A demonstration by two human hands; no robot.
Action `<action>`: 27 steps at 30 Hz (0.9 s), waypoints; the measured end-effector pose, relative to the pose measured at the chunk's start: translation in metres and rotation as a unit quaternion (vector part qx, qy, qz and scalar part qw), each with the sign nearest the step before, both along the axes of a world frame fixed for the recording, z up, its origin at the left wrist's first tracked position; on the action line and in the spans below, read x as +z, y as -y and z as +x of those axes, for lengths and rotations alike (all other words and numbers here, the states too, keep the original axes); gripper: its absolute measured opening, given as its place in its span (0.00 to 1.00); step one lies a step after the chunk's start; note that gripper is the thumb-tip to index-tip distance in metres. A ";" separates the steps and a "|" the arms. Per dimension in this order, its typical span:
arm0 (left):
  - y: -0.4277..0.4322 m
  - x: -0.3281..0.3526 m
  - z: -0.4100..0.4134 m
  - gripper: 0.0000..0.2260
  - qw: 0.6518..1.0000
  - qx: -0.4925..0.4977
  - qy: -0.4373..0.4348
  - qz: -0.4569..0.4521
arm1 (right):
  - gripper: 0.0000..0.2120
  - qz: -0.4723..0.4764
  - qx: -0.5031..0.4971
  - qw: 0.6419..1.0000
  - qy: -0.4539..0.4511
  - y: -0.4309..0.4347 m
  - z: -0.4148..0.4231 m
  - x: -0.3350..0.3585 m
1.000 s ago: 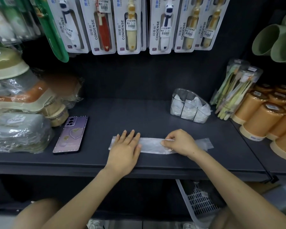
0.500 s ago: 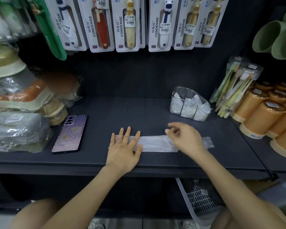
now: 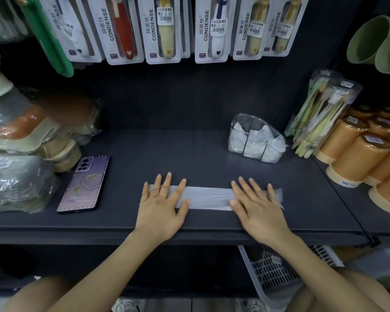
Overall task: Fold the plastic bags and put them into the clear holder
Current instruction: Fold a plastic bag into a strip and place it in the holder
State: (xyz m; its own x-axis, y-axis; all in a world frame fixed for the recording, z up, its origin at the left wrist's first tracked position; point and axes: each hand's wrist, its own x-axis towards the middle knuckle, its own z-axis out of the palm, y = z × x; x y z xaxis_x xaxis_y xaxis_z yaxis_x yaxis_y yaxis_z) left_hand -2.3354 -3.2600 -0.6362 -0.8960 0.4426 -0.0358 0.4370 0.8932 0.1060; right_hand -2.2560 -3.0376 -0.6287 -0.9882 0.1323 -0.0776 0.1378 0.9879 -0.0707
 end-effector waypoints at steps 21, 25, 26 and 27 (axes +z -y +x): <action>0.006 0.009 -0.011 0.40 0.999 -0.042 0.031 -0.011 | 0.35 -0.031 -0.020 0.989 -0.144 -0.026 -0.001 0.017; 0.008 0.019 -0.029 0.41 0.998 -0.066 0.005 -0.005 | 0.12 -0.071 -0.056 0.988 -0.123 -0.026 -0.002 0.024; 0.006 0.022 -0.030 0.39 0.997 -0.070 -0.036 0.012 | 0.08 -0.103 -0.060 0.987 -0.107 -0.024 -0.002 0.027; 0.003 0.025 -0.028 0.34 0.992 -0.080 -0.085 0.041 | 0.04 -0.130 -0.059 0.985 -0.098 -0.024 -0.001 0.029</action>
